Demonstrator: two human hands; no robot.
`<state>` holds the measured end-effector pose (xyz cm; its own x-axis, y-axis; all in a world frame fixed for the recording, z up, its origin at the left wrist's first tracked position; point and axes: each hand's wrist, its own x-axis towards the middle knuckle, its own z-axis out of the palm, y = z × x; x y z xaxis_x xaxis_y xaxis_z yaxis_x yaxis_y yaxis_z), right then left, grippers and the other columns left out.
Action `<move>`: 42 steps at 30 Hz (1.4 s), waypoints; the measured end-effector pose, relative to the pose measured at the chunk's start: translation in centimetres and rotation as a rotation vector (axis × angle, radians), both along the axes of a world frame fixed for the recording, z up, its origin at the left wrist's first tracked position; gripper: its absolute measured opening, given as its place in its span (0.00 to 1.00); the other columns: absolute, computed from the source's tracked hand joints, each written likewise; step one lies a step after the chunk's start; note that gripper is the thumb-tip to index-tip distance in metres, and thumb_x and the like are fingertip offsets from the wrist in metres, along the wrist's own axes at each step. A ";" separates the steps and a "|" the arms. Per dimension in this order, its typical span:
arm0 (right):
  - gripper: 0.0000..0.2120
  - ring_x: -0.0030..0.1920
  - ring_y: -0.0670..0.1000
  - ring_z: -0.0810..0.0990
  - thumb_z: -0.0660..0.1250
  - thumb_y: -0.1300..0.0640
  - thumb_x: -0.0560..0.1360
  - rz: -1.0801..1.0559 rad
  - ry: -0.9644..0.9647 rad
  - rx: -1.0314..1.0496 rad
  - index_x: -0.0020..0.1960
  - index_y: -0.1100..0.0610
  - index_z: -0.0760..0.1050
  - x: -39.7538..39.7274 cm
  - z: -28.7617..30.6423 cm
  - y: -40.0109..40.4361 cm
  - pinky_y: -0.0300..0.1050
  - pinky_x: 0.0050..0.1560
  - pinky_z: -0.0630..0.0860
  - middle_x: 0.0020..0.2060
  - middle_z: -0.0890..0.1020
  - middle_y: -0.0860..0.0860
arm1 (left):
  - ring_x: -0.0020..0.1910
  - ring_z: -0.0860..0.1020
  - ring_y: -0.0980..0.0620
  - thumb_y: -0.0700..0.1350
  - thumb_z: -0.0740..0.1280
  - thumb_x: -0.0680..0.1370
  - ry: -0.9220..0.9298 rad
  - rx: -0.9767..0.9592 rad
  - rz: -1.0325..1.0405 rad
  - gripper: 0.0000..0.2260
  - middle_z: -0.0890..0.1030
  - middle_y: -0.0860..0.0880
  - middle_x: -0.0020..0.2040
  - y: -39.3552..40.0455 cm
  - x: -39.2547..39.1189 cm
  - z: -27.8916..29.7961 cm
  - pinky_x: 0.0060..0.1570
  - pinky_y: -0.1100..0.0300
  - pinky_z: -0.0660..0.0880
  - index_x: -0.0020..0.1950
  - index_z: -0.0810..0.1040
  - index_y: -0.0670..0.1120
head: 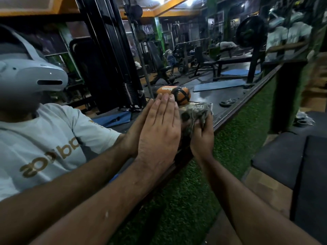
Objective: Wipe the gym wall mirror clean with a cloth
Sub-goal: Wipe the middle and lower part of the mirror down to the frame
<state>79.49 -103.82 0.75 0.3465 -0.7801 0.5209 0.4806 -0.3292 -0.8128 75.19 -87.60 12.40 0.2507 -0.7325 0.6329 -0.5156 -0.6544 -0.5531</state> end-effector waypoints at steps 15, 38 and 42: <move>0.33 0.82 0.59 0.58 0.57 0.50 0.77 0.086 0.037 -0.118 0.82 0.36 0.58 -0.4 6.7 -1.5 0.69 0.78 0.62 0.83 0.60 0.52 | 0.81 0.52 0.38 0.45 0.57 0.81 -0.083 0.015 0.074 0.29 0.55 0.35 0.81 -4.5 1.7 2.2 0.80 0.45 0.43 0.79 0.56 0.34; 0.36 0.83 0.56 0.56 0.57 0.53 0.76 0.115 0.163 0.036 0.84 0.43 0.57 -1.0 5.2 -5.5 0.66 0.80 0.61 0.84 0.57 0.48 | 0.81 0.54 0.38 0.44 0.58 0.81 -0.053 0.070 0.069 0.27 0.57 0.36 0.80 -8.4 2.4 1.0 0.80 0.44 0.49 0.79 0.61 0.36; 0.38 0.85 0.52 0.47 0.58 0.63 0.75 0.103 0.121 -0.330 0.84 0.52 0.58 -2.0 2.3 -4.5 0.58 0.84 0.46 0.84 0.56 0.53 | 0.81 0.53 0.38 0.44 0.55 0.81 -0.053 0.067 0.059 0.27 0.56 0.36 0.81 -9.1 2.8 0.6 0.80 0.44 0.48 0.79 0.58 0.36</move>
